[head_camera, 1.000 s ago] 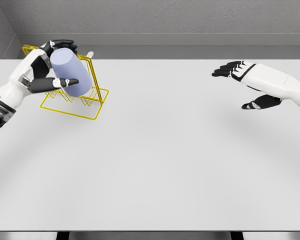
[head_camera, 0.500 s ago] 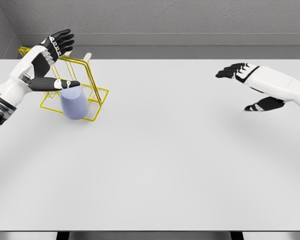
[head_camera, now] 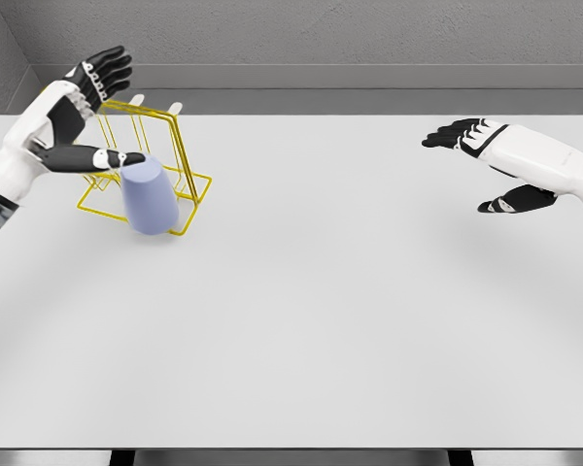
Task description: Place the cup on the cup holder with both arms
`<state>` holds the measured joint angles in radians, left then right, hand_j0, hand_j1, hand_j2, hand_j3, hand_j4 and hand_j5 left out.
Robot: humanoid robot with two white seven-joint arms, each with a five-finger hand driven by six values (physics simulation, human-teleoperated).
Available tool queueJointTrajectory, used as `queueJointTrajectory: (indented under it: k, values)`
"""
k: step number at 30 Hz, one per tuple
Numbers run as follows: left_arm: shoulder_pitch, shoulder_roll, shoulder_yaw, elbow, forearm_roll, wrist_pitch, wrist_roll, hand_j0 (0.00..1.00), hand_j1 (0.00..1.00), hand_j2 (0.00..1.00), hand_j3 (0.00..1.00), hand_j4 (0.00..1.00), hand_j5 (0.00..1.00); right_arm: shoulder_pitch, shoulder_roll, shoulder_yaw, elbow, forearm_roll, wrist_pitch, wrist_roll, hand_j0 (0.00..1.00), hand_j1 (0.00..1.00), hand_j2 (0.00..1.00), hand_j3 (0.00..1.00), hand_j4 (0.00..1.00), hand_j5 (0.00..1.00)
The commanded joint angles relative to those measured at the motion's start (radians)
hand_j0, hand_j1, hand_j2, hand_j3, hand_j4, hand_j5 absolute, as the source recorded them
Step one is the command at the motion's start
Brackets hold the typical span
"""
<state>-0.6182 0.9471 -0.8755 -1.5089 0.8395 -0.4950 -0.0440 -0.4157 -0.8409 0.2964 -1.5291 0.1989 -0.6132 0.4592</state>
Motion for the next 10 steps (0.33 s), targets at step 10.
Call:
queueJointTrajectory:
  k: [10]
  values:
    - [0.003, 0.111, 0.018, 0.013, 0.004, -0.051, 0.001, 1.00, 1.00, 1.00, 1.00, 1.00, 1.00, 0.000, -0.001, 0.000, 0.003, -0.007, 0.002, -0.001, 1.00, 1.00, 1.00, 1.00, 1.00, 1.00]
